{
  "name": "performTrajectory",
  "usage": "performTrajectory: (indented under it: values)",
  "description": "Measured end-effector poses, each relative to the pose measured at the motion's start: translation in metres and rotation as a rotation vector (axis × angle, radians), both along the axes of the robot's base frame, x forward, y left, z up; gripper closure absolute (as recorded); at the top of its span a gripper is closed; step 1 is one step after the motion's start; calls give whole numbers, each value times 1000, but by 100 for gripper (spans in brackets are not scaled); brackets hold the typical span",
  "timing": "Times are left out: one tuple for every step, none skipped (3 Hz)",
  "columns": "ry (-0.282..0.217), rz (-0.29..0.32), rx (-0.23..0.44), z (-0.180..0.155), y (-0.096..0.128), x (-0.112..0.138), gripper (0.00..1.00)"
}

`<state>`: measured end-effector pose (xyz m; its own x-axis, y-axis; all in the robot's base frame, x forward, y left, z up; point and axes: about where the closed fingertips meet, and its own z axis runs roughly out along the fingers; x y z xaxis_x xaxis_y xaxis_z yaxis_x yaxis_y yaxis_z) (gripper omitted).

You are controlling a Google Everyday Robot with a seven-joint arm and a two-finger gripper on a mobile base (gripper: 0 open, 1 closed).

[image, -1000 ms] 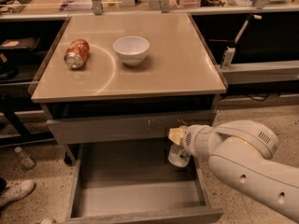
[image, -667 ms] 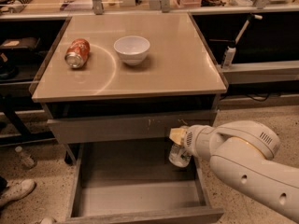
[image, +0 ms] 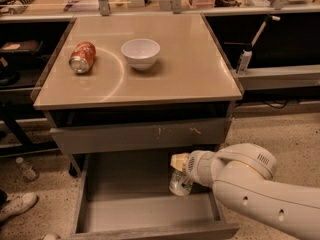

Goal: Place 7up can into middle drawer

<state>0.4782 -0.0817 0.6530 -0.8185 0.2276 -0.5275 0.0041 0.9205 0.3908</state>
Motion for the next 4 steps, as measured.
performTrajectory:
  values:
    - [64, -16, 54, -29, 12, -3, 100]
    - [64, -16, 54, -29, 12, -3, 100]
    - [74, -22, 126, -38, 24, 0, 100]
    - [75, -49, 250, -46, 37, 19, 100]
